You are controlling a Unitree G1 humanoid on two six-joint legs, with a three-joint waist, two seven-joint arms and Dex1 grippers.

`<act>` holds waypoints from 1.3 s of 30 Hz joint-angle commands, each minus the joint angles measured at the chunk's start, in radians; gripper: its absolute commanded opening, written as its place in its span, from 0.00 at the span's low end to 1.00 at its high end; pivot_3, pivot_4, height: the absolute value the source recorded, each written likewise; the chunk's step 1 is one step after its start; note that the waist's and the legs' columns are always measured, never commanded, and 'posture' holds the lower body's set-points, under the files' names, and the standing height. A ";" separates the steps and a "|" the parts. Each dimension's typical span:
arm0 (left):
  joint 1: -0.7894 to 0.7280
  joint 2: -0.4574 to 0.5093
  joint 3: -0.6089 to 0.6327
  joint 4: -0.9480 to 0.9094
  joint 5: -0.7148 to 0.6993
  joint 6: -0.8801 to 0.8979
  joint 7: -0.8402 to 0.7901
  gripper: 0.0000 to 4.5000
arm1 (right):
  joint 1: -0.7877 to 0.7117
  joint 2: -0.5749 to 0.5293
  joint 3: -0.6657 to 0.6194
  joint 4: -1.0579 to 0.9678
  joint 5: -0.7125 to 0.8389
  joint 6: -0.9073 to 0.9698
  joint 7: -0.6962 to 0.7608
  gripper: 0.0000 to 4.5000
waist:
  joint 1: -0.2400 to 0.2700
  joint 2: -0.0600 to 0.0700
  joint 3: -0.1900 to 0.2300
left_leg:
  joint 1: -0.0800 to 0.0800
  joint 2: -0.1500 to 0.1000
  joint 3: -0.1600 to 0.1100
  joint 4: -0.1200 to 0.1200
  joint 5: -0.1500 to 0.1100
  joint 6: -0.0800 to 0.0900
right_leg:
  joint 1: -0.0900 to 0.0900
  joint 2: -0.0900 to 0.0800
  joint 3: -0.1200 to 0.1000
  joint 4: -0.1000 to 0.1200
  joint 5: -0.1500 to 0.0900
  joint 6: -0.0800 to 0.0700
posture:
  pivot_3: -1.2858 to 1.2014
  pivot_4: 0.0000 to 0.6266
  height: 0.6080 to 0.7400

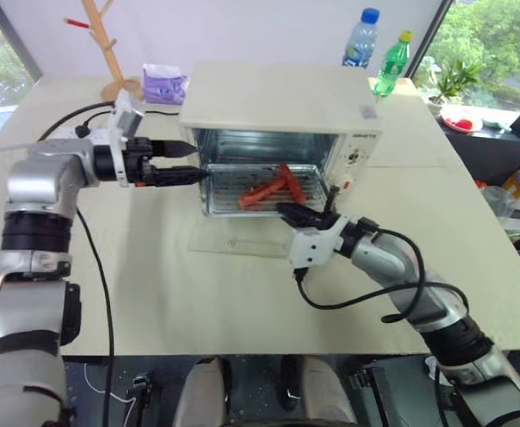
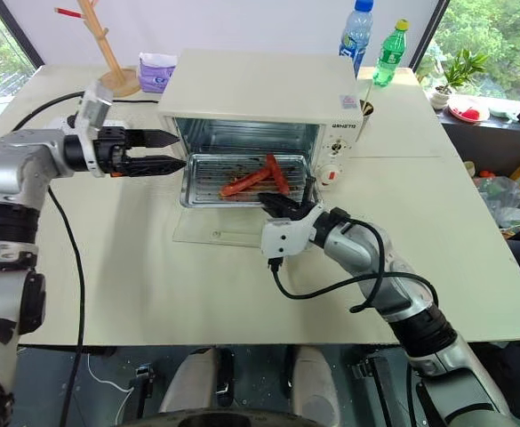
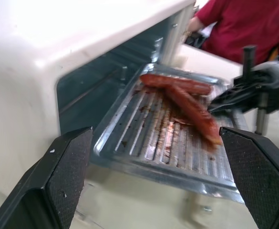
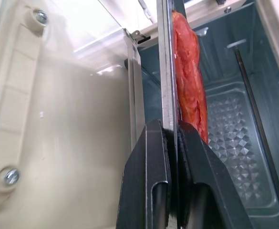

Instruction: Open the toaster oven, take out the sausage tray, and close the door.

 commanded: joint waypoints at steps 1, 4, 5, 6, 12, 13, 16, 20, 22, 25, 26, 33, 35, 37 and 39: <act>0.070 0.069 0.077 -0.150 -0.095 0.141 0.000 1.00 | 0.004 -0.034 -0.055 -0.036 0.036 -0.057 0.005 0.01 | 0.000 0.000 0.000 | 0.000 0.000 0.000 0.000 0.000 0.000 | 0.000 0.000 0.000 0.000 0.000 0.000 | 0.52 0.24 0.87; 0.204 0.133 0.139 -0.265 -0.167 0.264 0.017 1.00 | 0.023 -0.067 -0.068 -0.044 0.066 -0.116 0.019 0.01 | -0.003 0.000 0.000 | 0.000 0.000 0.000 0.000 0.000 0.000 | 0.000 0.000 0.000 0.000 0.000 0.000 | 0.52 0.24 0.87; 0.239 0.143 0.162 -0.296 -0.198 0.310 0.033 1.00 | 0.024 -0.076 -0.069 -0.042 0.071 -0.137 0.019 0.01 | -0.004 0.000 0.000 | 0.000 0.000 0.000 0.000 0.000 0.000 | 0.000 0.000 0.001 0.000 0.000 0.000 | 0.52 0.24 0.87; 0.269 0.146 0.186 -0.326 -0.230 0.357 0.054 1.00 | 0.026 -0.082 -0.070 -0.041 0.074 -0.154 0.019 0.01 | -0.002 0.000 0.000 | 0.000 0.000 0.000 0.000 0.000 0.000 | 0.000 0.000 0.001 0.000 0.000 0.000 | 0.52 0.24 0.87; 0.372 0.050 0.375 -0.473 -0.445 0.698 0.287 1.00 | 0.027 -0.100 -0.058 -0.025 0.094 -0.296 0.021 0.01 | 0.002 0.000 0.000 | 0.001 0.000 0.000 0.000 0.000 0.000 | 0.001 0.000 0.001 0.000 0.000 0.000 | 0.52 0.24 0.87; 0.376 0.014 0.412 -0.477 -0.470 0.752 0.339 1.00 | 0.021 -0.100 -0.053 -0.016 0.101 -0.321 0.025 0.01 | 0.001 0.000 0.000 | 0.001 0.000 0.000 0.000 0.000 0.000 | 0.001 0.000 0.001 0.000 0.000 0.000 | 0.52 0.24 0.87; 0.369 -0.102 0.522 -0.480 -0.527 0.903 0.485 1.00 | 0.003 -0.102 -0.037 0.012 0.113 -0.395 0.041 0.01 | 0.000 0.000 0.000 | 0.002 0.000 0.000 0.000 0.000 -0.001 | 0.002 0.000 0.001 0.000 0.000 0.000 | 0.52 0.24 0.87; 0.403 -0.175 0.566 -0.484 -0.653 0.933 0.648 1.00 | -0.016 -0.101 -0.027 0.047 0.108 -0.451 0.053 0.01 | -0.004 -0.001 0.000 | 0.003 0.001 0.000 0.001 0.002 -0.003 | 0.002 0.000 0.001 0.000 0.000 0.000 | 0.52 0.24 0.87; 0.441 -0.200 0.559 -0.495 -0.744 0.933 0.727 1.00 | -0.028 -0.093 -0.022 0.059 0.105 -0.466 0.056 0.01 | -0.007 -0.001 0.000 | 0.003 0.001 0.000 0.000 0.003 -0.005 | 0.003 0.000 0.001 0.001 0.000 0.000 | 0.52 0.24 0.87; 0.489 -0.233 0.548 -0.502 -0.871 0.933 0.841 1.00 | -0.039 -0.080 -0.017 0.068 0.101 -0.482 0.059 0.01 | -0.016 -0.001 0.000 | 0.004 0.002 -0.001 0.000 0.003 -0.005 | 0.003 -0.001 0.002 0.001 0.000 0.000 | 0.52 0.24 0.87; 0.502 -0.247 0.547 -0.503 -0.904 0.933 0.878 1.00 | -0.042 -0.076 -0.015 0.068 0.099 -0.486 0.058 0.01 | -0.017 -0.001 0.000 | 0.004 0.001 -0.001 0.000 0.003 -0.005 | 0.003 -0.001 0.002 0.001 0.000 0.000 | 0.52 0.24 0.87; 0.565 -0.210 0.529 -0.482 -1.118 0.874 1.060 1.00 | -0.032 -0.069 -0.029 0.063 0.088 -0.470 0.062 0.01 | -0.017 -0.001 0.000 | 0.005 0.001 -0.002 0.000 0.003 -0.006 | 0.005 -0.001 0.002 0.001 0.000 0.000 | 0.52 0.24 0.87; 0.569 -0.159 0.526 -0.456 -1.165 0.843 1.081 1.00 | -0.032 -0.071 -0.035 0.076 0.084 -0.469 0.058 0.01 | -0.017 -0.001 0.000 | 0.006 0.001 -0.002 0.000 0.003 -0.006 | 0.005 -0.001 0.002 0.001 0.000 0.000 | 0.52 0.24 0.87; 0.566 -0.108 0.520 -0.430 -1.209 0.810 1.099 1.00 | -0.035 -0.072 -0.039 0.094 0.072 -0.472 0.049 0.01 | -0.017 -0.001 0.000 | 0.006 0.001 -0.002 0.000 0.003 -0.006 | 0.005 -0.001 0.002 0.001 0.000 0.000 | 0.52 0.24 0.87; 0.562 -0.057 0.515 -0.415 -1.248 0.780 1.112 1.00 | -0.038 -0.068 -0.047 0.108 0.058 -0.471 0.034 0.01 | -0.016 -0.001 0.000 | 0.006 0.001 -0.002 0.000 0.003 -0.005 | 0.005 -0.001 0.002 0.001 0.000 -0.001 | 0.52 0.24 0.87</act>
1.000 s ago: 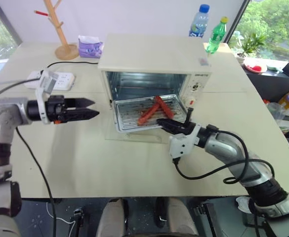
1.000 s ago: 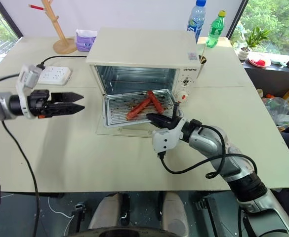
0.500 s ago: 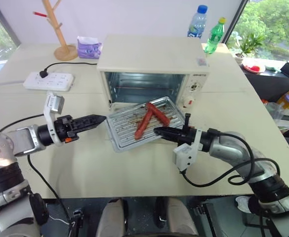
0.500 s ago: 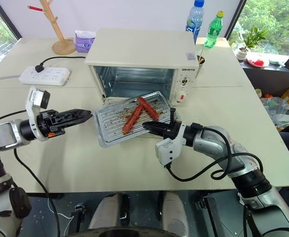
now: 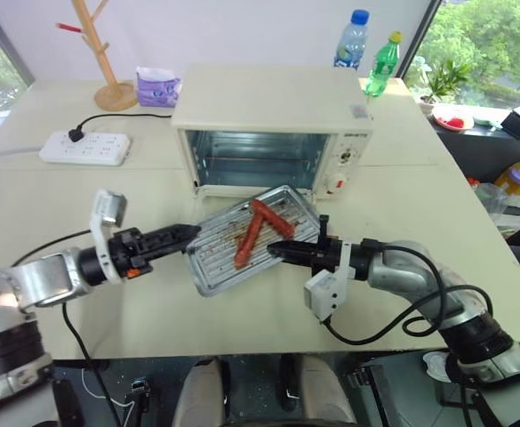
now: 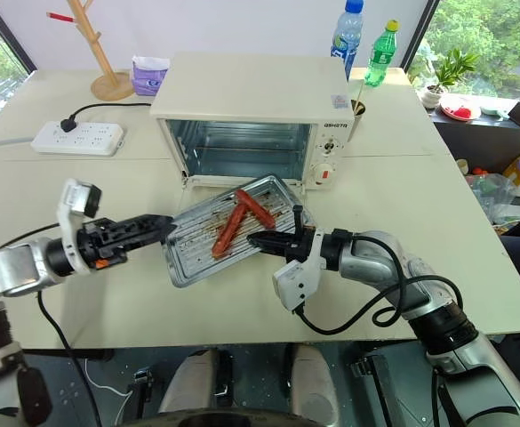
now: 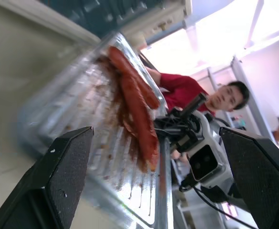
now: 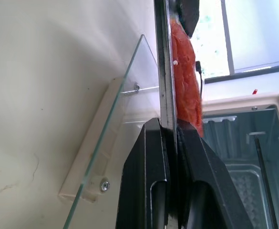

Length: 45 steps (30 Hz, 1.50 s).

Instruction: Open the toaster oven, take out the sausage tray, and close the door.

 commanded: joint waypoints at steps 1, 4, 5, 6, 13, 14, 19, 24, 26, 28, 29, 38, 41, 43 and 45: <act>-0.002 0.083 -0.014 0.027 -0.102 -0.056 0.029 1.00 | -0.032 0.013 -0.050 -0.003 -0.002 -0.004 -0.053 0.01 | 0.001 0.000 0.000 | 0.000 0.000 0.000 0.000 0.000 0.000 | 0.000 0.000 0.000 0.000 0.000 0.000 | 0.52 0.24 0.87; 0.032 0.170 -0.018 0.062 -0.186 -0.081 0.034 1.00 | -0.034 0.011 -0.054 0.010 -0.012 -0.007 -0.068 0.01 | -0.001 0.000 0.000 | 0.000 0.000 0.000 0.000 0.000 0.000 | 0.000 -0.001 0.000 0.000 0.000 0.000 | 0.52 0.24 0.87; 0.055 0.192 -0.021 0.059 -0.206 -0.087 0.031 1.00 | -0.035 0.011 -0.055 0.011 -0.013 -0.008 -0.072 0.01 | -0.001 0.000 0.000 | 0.000 0.000 0.000 0.000 0.000 0.000 | 0.000 -0.001 0.000 0.000 0.000 0.000 | 0.52 0.24 0.87; 0.078 0.210 -0.027 0.053 -0.225 -0.095 0.030 1.00 | -0.037 0.012 -0.055 0.012 -0.013 -0.008 -0.077 0.01 | -0.002 0.000 0.000 | 0.000 0.000 0.000 -0.001 0.000 0.000 | 0.000 -0.001 0.000 0.000 0.000 0.000 | 0.52 0.24 0.87; 0.178 0.203 -0.123 -0.033 -0.306 -0.211 0.071 1.00 | -0.054 0.022 -0.043 -0.005 0.018 -0.013 -0.065 0.01 | 0.003 0.001 0.000 | 0.000 0.000 0.000 -0.001 -0.001 0.001 | 0.000 -0.002 0.000 0.000 -0.002 -0.003 | 0.52 0.24 0.87; 0.176 0.197 -0.143 -0.040 -0.312 -0.228 0.077 1.00 | -0.058 0.022 -0.038 -0.008 0.027 -0.016 -0.059 0.01 | 0.003 0.001 0.000 | 0.000 -0.001 0.000 -0.001 -0.001 0.001 | 0.000 -0.003 0.000 0.000 -0.002 -0.003 | 0.52 0.24 0.87; 0.118 0.121 -0.262 -0.048 -0.313 -0.308 0.121 1.00 | -0.055 0.013 -0.020 -0.028 0.068 -0.046 -0.029 0.01 | 0.003 0.001 0.000 | 0.000 -0.002 0.001 -0.001 -0.001 0.001 | 0.001 -0.004 0.000 0.000 -0.002 -0.003 | 0.52 0.24 0.87; 0.061 0.086 -0.334 -0.034 -0.331 -0.339 0.139 1.00 | -0.057 0.014 -0.010 -0.031 0.086 -0.061 -0.005 0.01 | 0.000 0.000 0.000 | 0.000 -0.002 0.001 -0.001 -0.001 0.001 | 0.001 -0.002 0.000 0.000 0.000 0.000 | 0.52 0.24 0.87; 0.046 0.075 -0.354 -0.035 -0.335 -0.342 0.146 1.00 | -0.057 0.016 -0.013 -0.030 0.081 -0.065 -0.003 0.01 | 0.000 0.000 0.000 | 0.000 -0.002 0.001 -0.001 -0.001 0.001 | 0.001 -0.002 0.000 0.000 0.000 0.000 | 0.52 0.24 0.87; 0.033 0.067 -0.371 -0.028 -0.335 -0.342 0.153 1.00 | -0.062 0.019 -0.015 -0.025 0.077 -0.068 -0.003 0.01 | 0.000 0.000 0.000 | 0.000 -0.002 0.002 -0.001 -0.001 0.001 | 0.001 -0.002 0.000 0.000 0.000 0.000 | 0.52 0.24 0.87; 0.028 0.066 -0.380 -0.024 -0.335 -0.340 0.160 1.00 | -0.064 0.021 -0.016 -0.025 0.076 -0.068 -0.003 0.01 | 0.000 0.000 0.000 | 0.000 -0.002 0.002 -0.001 -0.001 0.001 | 0.001 -0.002 0.000 0.000 0.000 0.000 | 0.52 0.24 0.87; 0.000 0.013 -0.382 0.029 -0.335 -0.339 0.218 0.24 | -0.075 0.022 -0.023 -0.016 0.066 -0.078 -0.009 0.00 | 0.000 0.000 0.000 | 0.000 -0.002 0.002 -0.001 0.000 0.001 | 0.001 -0.002 0.000 -0.001 0.000 0.000 | 0.52 0.24 0.87; 0.017 0.004 -0.386 0.015 -0.335 -0.323 0.229 0.02 | -0.079 0.019 -0.028 -0.011 0.062 -0.086 -0.012 0.00 | 0.001 0.000 0.000 | 0.000 -0.002 0.001 -0.001 0.000 0.001 | 0.001 -0.002 0.000 -0.001 0.000 0.000 | 0.52 0.24 0.87; 0.029 0.002 -0.391 0.004 -0.335 -0.315 0.226 0.02 | -0.078 0.016 -0.031 -0.008 0.061 -0.090 -0.012 0.00 | 0.001 0.000 0.000 | 0.000 -0.002 0.002 -0.001 0.000 0.000 | 0.001 -0.002 0.000 -0.001 0.000 0.000 | 0.52 0.24 0.87; 0.039 -0.009 -0.385 0.002 -0.335 -0.315 0.224 0.02 | -0.073 0.011 -0.033 -0.010 0.064 -0.091 -0.008 0.00 | 0.001 0.000 0.000 | 0.000 -0.002 0.002 -0.001 0.000 0.000 | 0.001 -0.002 0.000 -0.001 0.000 0.000 | 0.52 0.24 0.87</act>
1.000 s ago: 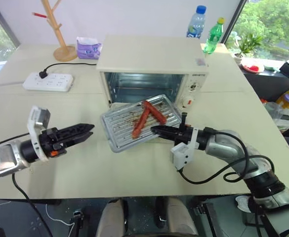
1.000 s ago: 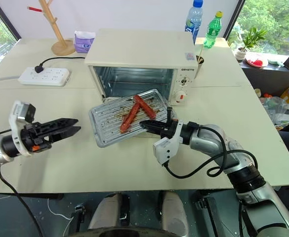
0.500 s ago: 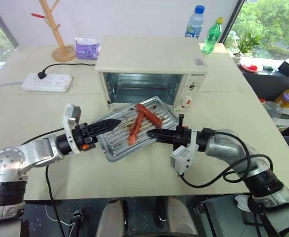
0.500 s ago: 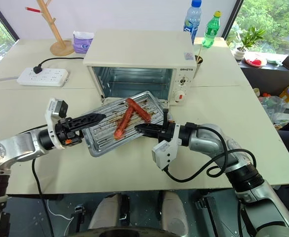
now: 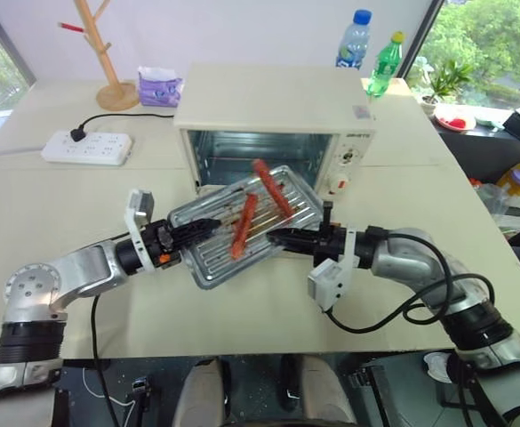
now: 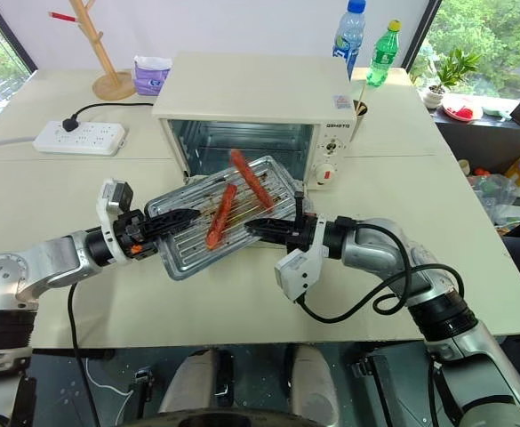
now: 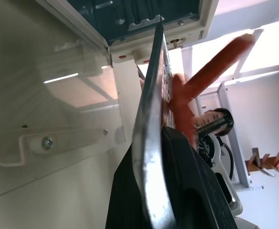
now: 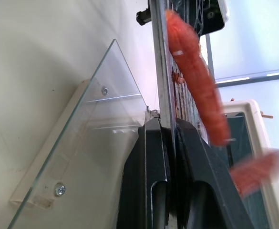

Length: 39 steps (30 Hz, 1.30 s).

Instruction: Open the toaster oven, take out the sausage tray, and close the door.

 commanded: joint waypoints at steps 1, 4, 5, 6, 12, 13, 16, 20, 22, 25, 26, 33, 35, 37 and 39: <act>0.011 -0.016 -0.005 -0.050 -0.009 0.020 -0.004 0.02 | -0.008 0.002 -0.018 -0.040 0.035 -0.021 -0.015 0.00 | 0.000 0.000 0.000 | 0.000 0.000 0.000 0.000 0.000 0.000 | 0.000 0.000 0.000 0.000 0.000 0.000 | 0.52 0.24 0.87; 0.015 -0.020 0.003 -0.048 -0.009 0.019 -0.003 0.02 | -0.003 -0.006 -0.017 -0.043 0.047 -0.013 -0.003 0.00 | 0.000 0.000 0.000 | 0.000 0.000 0.000 0.000 0.000 0.000 | 0.000 0.000 0.000 0.000 0.000 0.000 | 0.52 0.24 0.87; 0.017 -0.021 0.007 -0.047 -0.009 0.019 -0.003 0.02 | -0.001 -0.009 -0.016 -0.044 0.055 -0.008 0.005 0.00 | 0.000 0.000 0.000 | 0.000 0.000 0.000 0.000 0.000 0.000 | 0.000 0.000 0.000 0.000 0.000 0.000 | 0.52 0.24 0.87; 0.017 -0.023 0.010 -0.045 -0.009 0.018 -0.002 0.02 | 0.000 -0.012 -0.016 -0.045 0.065 -0.001 0.011 0.00 | 0.000 0.000 0.000 | 0.000 0.000 0.000 0.000 0.000 0.001 | 0.000 0.000 0.000 0.000 0.000 0.000 | 0.52 0.24 0.87; 0.016 -0.011 0.029 -0.043 -0.009 0.012 0.000 0.00 | -0.001 -0.019 -0.034 -0.047 0.088 0.028 0.031 0.33 | 0.000 0.000 0.000 | 0.000 0.000 0.000 0.000 0.000 0.001 | 0.000 0.000 0.000 0.000 0.000 0.000 | 0.52 0.24 0.87; 0.017 -0.005 0.039 -0.042 -0.009 0.013 -0.003 0.00 | 0.000 -0.026 -0.038 -0.051 0.099 0.034 0.037 0.45 | 0.000 0.000 0.000 | 0.000 0.000 0.000 0.000 -0.001 0.001 | 0.000 0.000 0.000 0.000 0.000 0.000 | 0.52 0.24 0.87; 0.025 0.012 0.069 -0.032 -0.009 0.017 -0.009 0.00 | 0.010 -0.068 -0.048 -0.076 0.136 0.045 0.075 0.45 | 0.001 0.000 0.000 | 0.000 0.000 0.000 0.000 -0.001 0.002 | 0.000 0.000 0.000 0.000 0.000 0.000 | 0.52 0.24 0.87; 0.060 0.020 0.127 -0.031 -0.009 0.019 -0.009 0.00 | 0.063 -0.128 -0.083 -0.172 0.235 0.131 0.127 0.45 | 0.001 0.000 0.000 | 0.000 0.000 0.000 0.000 -0.002 0.003 | 0.000 0.000 0.000 -0.001 0.000 0.000 | 0.52 0.24 0.87; 0.088 0.021 0.158 -0.037 -0.009 0.024 -0.013 0.00 | 0.096 -0.152 -0.105 -0.203 0.286 0.172 0.147 0.45 | 0.001 0.000 0.000 | 0.000 0.000 0.000 0.000 -0.002 0.004 | 0.000 0.000 0.000 -0.001 0.000 0.000 | 0.52 0.24 0.87; 0.147 0.012 0.197 -0.059 -0.009 0.024 -0.010 0.00 | 0.148 -0.183 -0.146 -0.236 0.367 0.240 0.179 0.45 | 0.001 0.000 0.000 | 0.000 0.001 0.000 0.000 -0.002 0.004 | 0.000 0.000 0.000 -0.001 -0.001 -0.002 | 0.52 0.24 0.87; 0.177 0.008 0.210 -0.077 -0.009 0.022 -0.011 0.00 | 0.167 -0.195 -0.163 -0.243 0.397 0.266 0.188 0.45 | 0.001 0.000 0.000 | 0.000 0.001 0.000 0.000 -0.002 0.004 | 0.000 0.000 0.000 -0.001 -0.002 -0.003 | 0.52 0.24 0.87; 0.377 -0.070 0.343 -0.205 -0.009 -0.048 0.001 0.00 | 0.243 -0.223 -0.270 -0.226 0.629 0.587 0.257 0.45 | 0.003 0.000 0.000 | 0.000 0.002 -0.001 0.000 -0.003 0.005 | 0.000 -0.002 0.000 -0.002 -0.002 -0.004 | 0.52 0.24 0.87; 0.449 -0.094 0.389 -0.248 -0.009 -0.075 0.000 0.00 | 0.249 -0.227 -0.288 -0.203 0.695 0.714 0.286 0.45 | 0.004 0.000 0.000 | 0.000 0.002 -0.001 0.000 -0.003 0.005 | 0.000 -0.003 0.000 -0.002 -0.002 -0.004 | 0.52 0.24 0.87; 0.517 -0.119 0.438 -0.285 -0.009 -0.103 -0.002 0.00 | 0.247 -0.222 -0.304 -0.182 0.761 0.821 0.315 0.45 | 0.003 0.000 0.000 | 0.000 0.002 -0.001 0.000 -0.004 0.006 | 0.000 -0.003 0.000 -0.003 -0.003 -0.005 | 0.52 0.24 0.87; 0.579 -0.147 0.482 -0.323 -0.009 -0.134 -0.007 0.00 | 0.237 -0.213 -0.313 -0.137 0.796 0.902 0.333 0.45 | 0.003 0.000 0.000 | 0.000 0.002 -0.001 0.000 -0.004 0.006 | 0.000 -0.004 0.000 -0.003 -0.003 -0.005 | 0.52 0.24 0.87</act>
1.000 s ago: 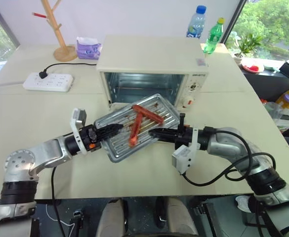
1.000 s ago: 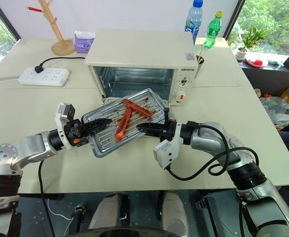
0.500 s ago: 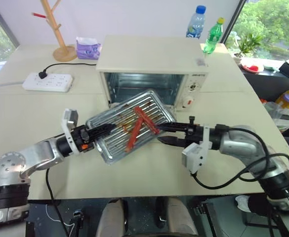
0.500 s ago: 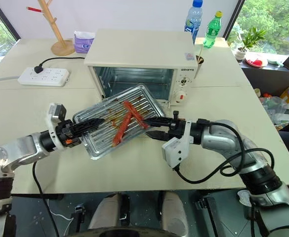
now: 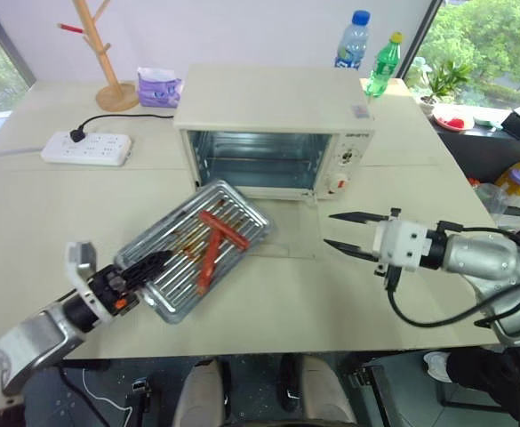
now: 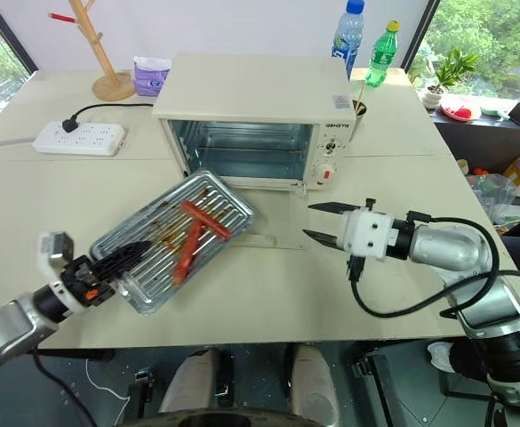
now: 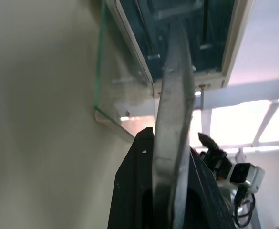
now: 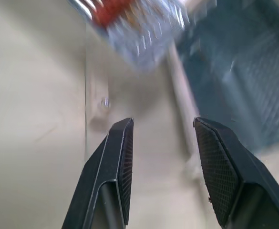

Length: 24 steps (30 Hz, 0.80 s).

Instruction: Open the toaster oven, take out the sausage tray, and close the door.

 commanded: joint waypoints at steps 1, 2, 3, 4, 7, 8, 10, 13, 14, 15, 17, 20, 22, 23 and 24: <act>0.084 -0.041 0.103 -0.093 -0.020 -0.061 -0.020 0.00 | -0.022 0.005 -0.043 0.066 0.074 0.128 0.035 0.45 | 0.000 0.000 0.000 | 0.000 0.000 0.000 0.000 0.000 0.000 | 0.000 0.000 0.000 0.000 0.000 0.000 | 0.52 0.24 0.87; 0.109 -0.054 0.122 -0.108 -0.020 -0.076 -0.023 0.00 | -0.030 0.009 -0.039 0.093 0.072 0.146 0.042 0.45 | 0.000 0.000 0.000 | 0.000 0.000 0.000 0.000 0.000 0.000 | 0.000 0.000 0.000 0.000 0.000 0.000 | 0.52 0.24 0.87; 0.131 -0.064 0.138 -0.121 -0.020 -0.089 -0.026 0.00 | -0.037 0.013 -0.035 0.116 0.072 0.159 0.051 0.45 | 0.000 0.000 0.000 | 0.000 0.000 0.000 0.000 0.000 0.000 | 0.000 -0.001 0.000 0.000 0.000 0.000 | 0.52 0.24 0.87; 0.151 -0.074 0.149 -0.139 -0.020 -0.103 -0.029 0.00 | -0.045 0.018 -0.034 0.140 0.070 0.161 0.063 0.45 | 0.002 0.000 0.000 | 0.000 0.000 0.000 0.000 0.000 0.000 | 0.000 -0.001 0.000 0.000 0.000 0.000 | 0.52 0.24 0.87; 0.204 -0.125 0.215 -0.174 -0.020 -0.158 -0.038 0.00 | -0.088 0.045 -0.004 0.239 0.032 0.144 0.092 0.45 | 0.002 0.000 0.000 | -0.001 -0.001 0.000 0.000 -0.001 0.001 | -0.001 -0.001 0.000 -0.001 0.000 0.000 | 0.52 0.24 0.87; 0.220 -0.141 0.229 -0.187 -0.020 -0.175 -0.037 0.00 | -0.102 0.053 0.005 0.271 0.018 0.137 0.099 0.45 | 0.002 0.000 0.000 | -0.001 -0.001 0.001 0.000 -0.001 0.001 | -0.001 -0.001 0.000 -0.001 0.000 0.000 | 0.52 0.24 0.87; 0.251 -0.172 0.248 -0.208 -0.020 -0.206 -0.031 0.00 | -0.133 0.075 0.020 0.337 -0.011 0.117 0.106 0.45 | 0.001 0.000 0.000 | -0.002 -0.001 0.001 0.000 -0.001 0.001 | -0.001 -0.001 0.000 -0.001 0.000 0.000 | 0.52 0.24 0.87; 0.283 -0.215 0.270 -0.229 -0.020 -0.254 -0.024 0.00 | -0.166 0.106 0.039 0.406 -0.047 0.089 0.122 0.57 | 0.002 0.000 0.000 | -0.002 -0.001 0.001 0.000 -0.001 0.001 | -0.002 0.000 0.000 -0.001 0.000 0.000 | 0.52 0.24 0.87; 0.290 -0.227 0.276 -0.232 -0.020 -0.268 -0.023 0.00 | -0.172 0.114 0.048 0.419 -0.061 0.075 0.127 0.63 | 0.002 0.000 0.000 | -0.002 -0.001 0.001 0.000 -0.001 0.001 | -0.002 0.000 0.000 -0.001 0.000 0.000 | 0.52 0.24 0.87; 0.295 -0.239 0.282 -0.233 -0.020 -0.282 -0.022 0.00 | -0.179 0.123 0.059 0.429 -0.074 0.063 0.130 0.74 | 0.002 0.000 0.000 | -0.002 -0.001 0.001 0.000 -0.001 0.001 | -0.002 0.000 0.000 -0.001 0.000 0.000 | 0.52 0.24 0.87; 0.304 -0.256 0.287 -0.228 -0.020 -0.301 -0.020 0.00 | -0.194 0.141 0.078 0.451 -0.103 0.042 0.134 0.96 | 0.001 0.000 0.000 | -0.003 -0.001 0.002 0.000 -0.001 0.001 | -0.002 0.000 0.000 -0.002 0.000 0.000 | 0.52 0.24 0.87; 0.301 -0.265 0.285 -0.204 -0.020 -0.321 -0.012 0.00 | -0.217 0.174 0.105 0.485 -0.133 0.020 0.143 0.98 | 0.000 0.000 0.000 | -0.003 -0.002 0.002 0.000 -0.001 0.001 | -0.002 0.001 0.000 -0.002 0.000 0.000 | 0.52 0.24 0.87; 0.289 -0.266 0.283 -0.191 -0.020 -0.331 -0.005 0.00 | -0.229 0.194 0.113 0.502 -0.145 0.015 0.148 0.98 | -0.001 0.000 0.000 | -0.003 -0.002 0.002 0.000 -0.001 0.001 | -0.002 0.001 -0.001 -0.002 0.000 0.000 | 0.52 0.24 0.87; 0.285 -0.264 0.283 -0.188 -0.020 -0.334 -0.002 0.00 | -0.234 0.202 0.117 0.507 -0.151 0.012 0.150 0.98 | -0.002 0.000 0.000 | -0.003 -0.002 0.002 0.000 -0.001 0.001 | -0.002 0.001 -0.001 -0.001 0.000 0.000 | 0.52 0.24 0.87; 0.282 -0.264 0.283 -0.188 -0.020 -0.338 0.002 0.00 | -0.238 0.211 0.120 0.510 -0.155 0.012 0.152 0.98 | -0.002 0.000 0.000 | -0.003 -0.001 0.002 0.000 -0.001 0.001 | -0.002 0.002 -0.001 -0.002 0.000 0.000 | 0.52 0.24 0.87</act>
